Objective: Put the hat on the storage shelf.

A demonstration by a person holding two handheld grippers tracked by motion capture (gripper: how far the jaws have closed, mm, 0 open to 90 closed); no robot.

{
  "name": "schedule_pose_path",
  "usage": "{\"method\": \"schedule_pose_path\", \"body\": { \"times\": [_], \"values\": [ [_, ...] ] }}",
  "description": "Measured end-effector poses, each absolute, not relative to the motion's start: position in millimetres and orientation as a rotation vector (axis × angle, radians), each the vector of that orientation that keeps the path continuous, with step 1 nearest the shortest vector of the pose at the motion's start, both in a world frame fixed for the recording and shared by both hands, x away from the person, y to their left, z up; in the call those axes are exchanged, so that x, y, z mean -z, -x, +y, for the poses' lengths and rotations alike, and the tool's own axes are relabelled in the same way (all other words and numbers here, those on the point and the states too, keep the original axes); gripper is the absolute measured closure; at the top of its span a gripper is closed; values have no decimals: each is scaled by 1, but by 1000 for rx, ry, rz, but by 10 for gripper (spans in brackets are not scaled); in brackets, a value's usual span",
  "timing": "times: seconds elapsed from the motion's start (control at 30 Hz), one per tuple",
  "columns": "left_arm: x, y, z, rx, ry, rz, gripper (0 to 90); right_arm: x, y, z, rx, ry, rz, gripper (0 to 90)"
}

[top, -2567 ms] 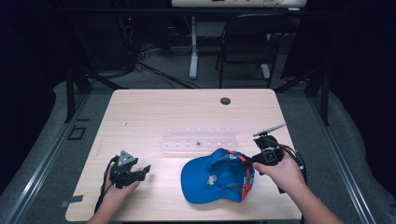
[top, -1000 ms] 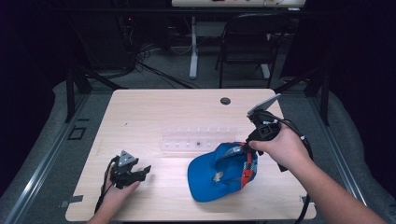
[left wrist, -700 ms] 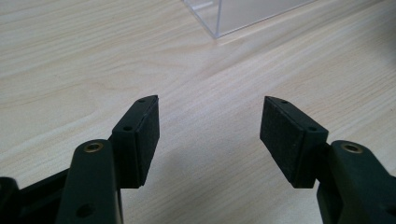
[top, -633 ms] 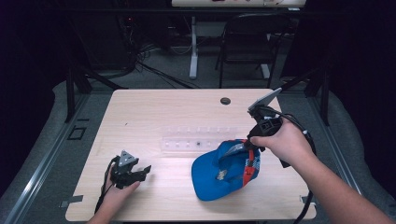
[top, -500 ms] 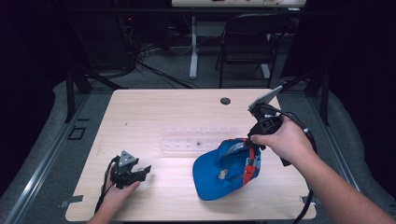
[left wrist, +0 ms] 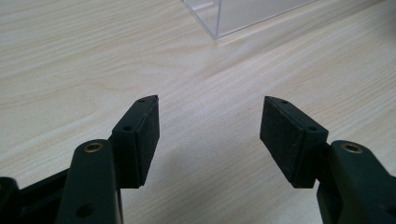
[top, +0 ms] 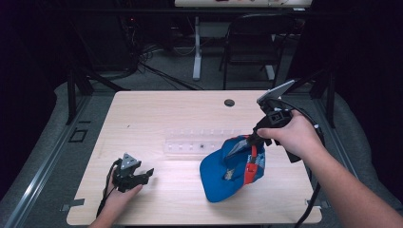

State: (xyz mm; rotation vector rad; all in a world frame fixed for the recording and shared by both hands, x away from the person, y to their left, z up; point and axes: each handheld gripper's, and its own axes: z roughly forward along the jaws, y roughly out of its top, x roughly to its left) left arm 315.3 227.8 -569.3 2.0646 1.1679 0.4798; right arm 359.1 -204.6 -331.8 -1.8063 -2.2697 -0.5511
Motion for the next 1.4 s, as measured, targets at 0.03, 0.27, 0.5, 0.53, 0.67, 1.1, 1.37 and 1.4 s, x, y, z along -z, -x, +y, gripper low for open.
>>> {"method": "schedule_pose_path", "body": {
  "times": [0.03,0.27,0.5,0.53,0.67,1.1,1.37,1.4],
  "values": [
    [569,-315,228,-480,-2065,1168,385,332,-360,-205,564,1804,-2254,780],
    [569,-315,228,-482,-2065,1165,385,332,-362,-209,655,1750,-2132,780],
    [569,-315,227,-480,-2060,1169,385,340,-365,-212,747,1663,-2005,781],
    [570,-315,227,-486,-2059,1168,385,340,-366,-211,762,1656,-1980,781],
    [570,-315,227,-487,-2057,1170,385,343,-367,-210,791,1621,-1929,781],
    [569,-315,227,-487,-2050,1172,385,344,-368,-205,860,1542,-1864,781],
    [569,-315,227,-495,-2053,1169,385,338,-368,-205,891,1547,-1845,781],
    [569,-314,227,-496,-2052,1167,385,336,-368,-207,904,1531,-1861,782]
  ]
}}
